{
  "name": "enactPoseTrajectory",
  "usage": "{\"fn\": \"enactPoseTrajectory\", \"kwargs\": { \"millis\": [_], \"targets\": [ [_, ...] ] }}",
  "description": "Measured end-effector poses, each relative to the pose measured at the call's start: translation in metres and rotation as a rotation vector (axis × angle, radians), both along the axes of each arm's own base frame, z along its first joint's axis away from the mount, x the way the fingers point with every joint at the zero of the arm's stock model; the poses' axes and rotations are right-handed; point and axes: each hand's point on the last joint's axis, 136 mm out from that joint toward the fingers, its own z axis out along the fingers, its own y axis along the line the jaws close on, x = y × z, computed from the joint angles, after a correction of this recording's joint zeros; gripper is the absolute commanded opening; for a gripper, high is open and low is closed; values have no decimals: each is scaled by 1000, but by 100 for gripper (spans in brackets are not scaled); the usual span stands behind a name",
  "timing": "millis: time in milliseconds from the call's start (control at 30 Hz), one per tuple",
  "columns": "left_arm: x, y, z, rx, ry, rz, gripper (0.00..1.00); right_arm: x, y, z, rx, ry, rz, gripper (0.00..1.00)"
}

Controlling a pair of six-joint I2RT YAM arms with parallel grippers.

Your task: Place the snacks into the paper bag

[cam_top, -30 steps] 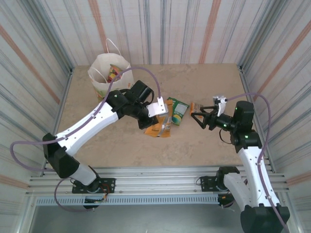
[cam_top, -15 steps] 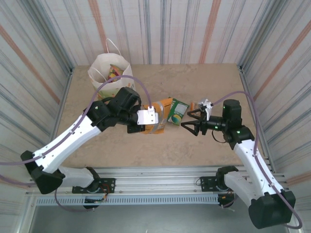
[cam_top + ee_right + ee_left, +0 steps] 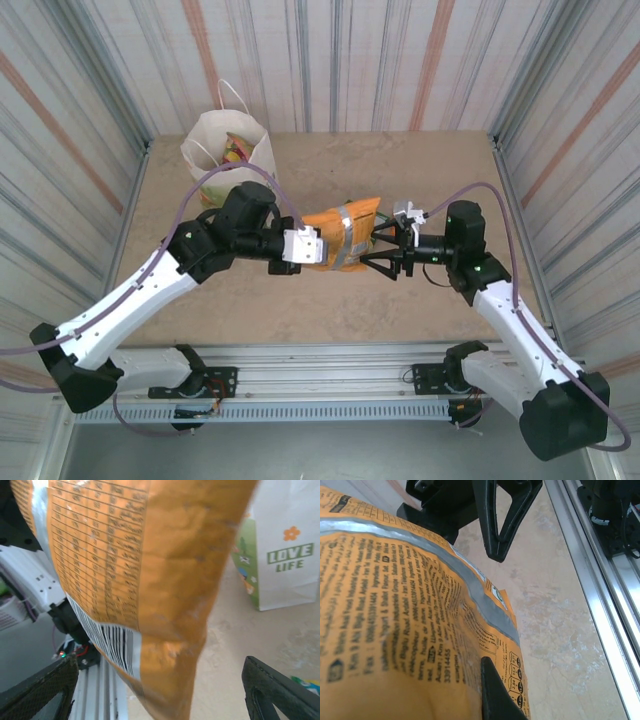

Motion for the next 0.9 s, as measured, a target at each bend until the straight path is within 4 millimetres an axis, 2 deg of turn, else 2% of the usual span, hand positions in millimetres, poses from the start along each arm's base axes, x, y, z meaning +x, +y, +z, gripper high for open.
{"fn": "enactPoseTrajectory", "kwargs": {
  "millis": [233, 400, 500, 633, 733, 900],
  "targets": [
    [6, -7, -8, -27, -18, 3, 0, -15, 10, 12, 50, -4, 106, 72],
    [15, -11, -10, -41, -33, 32, 0, -23, 7, 17, 79, -25, 97, 63],
    [18, -13, -12, -46, -31, 40, 0, -27, 4, 15, 96, -32, 76, 62],
    [18, -16, -10, -64, -18, 39, 0, -23, 4, 16, 103, -46, 40, 67],
    [15, -19, -7, -86, 8, 26, 0, -19, 6, 18, 106, -67, 20, 67],
    [10, -24, -3, -123, 60, 17, 0, -12, 8, 19, 110, -86, 2, 58]
  ]
}}
